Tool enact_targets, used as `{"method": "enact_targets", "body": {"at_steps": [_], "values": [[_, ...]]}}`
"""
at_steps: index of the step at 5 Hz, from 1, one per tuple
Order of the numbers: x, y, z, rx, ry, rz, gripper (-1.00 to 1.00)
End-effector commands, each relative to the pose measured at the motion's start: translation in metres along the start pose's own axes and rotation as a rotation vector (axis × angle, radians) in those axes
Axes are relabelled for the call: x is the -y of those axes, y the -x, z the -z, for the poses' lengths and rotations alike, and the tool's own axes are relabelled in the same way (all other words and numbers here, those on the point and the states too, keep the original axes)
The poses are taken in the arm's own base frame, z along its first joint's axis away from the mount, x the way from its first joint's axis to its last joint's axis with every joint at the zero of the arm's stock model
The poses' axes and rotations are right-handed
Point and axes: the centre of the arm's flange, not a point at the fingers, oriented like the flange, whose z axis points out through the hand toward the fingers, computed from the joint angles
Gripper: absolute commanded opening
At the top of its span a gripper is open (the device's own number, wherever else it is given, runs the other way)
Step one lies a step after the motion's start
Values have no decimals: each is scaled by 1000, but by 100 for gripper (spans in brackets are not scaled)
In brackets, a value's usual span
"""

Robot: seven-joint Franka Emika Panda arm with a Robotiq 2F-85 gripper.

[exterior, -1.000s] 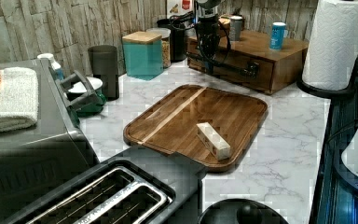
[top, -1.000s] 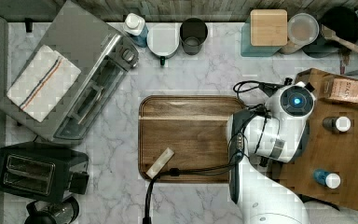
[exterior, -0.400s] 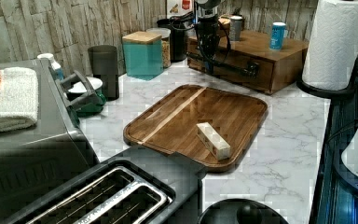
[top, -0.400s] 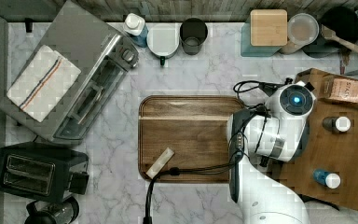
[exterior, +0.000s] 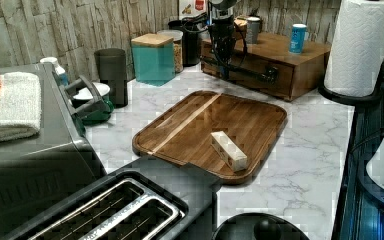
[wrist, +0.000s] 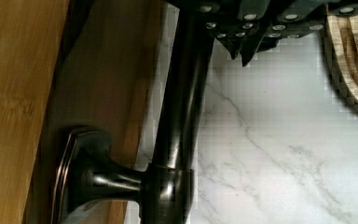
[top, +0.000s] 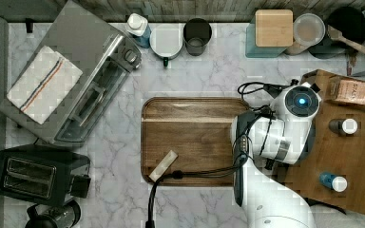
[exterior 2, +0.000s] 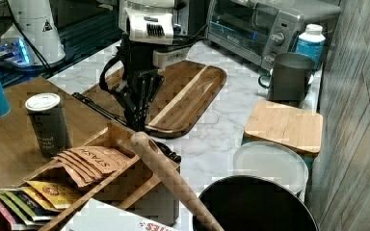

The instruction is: Close the drawer.

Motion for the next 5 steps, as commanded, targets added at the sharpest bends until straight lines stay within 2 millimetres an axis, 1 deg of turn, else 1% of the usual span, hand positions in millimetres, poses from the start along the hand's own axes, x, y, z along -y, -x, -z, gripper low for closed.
{"method": "enact_targets", "body": {"at_steps": [1, 5], "values": [[-197, 43, 30, -37, 133, -233, -100], [-198, 43, 30, -38, 133, -234, -100]]}}
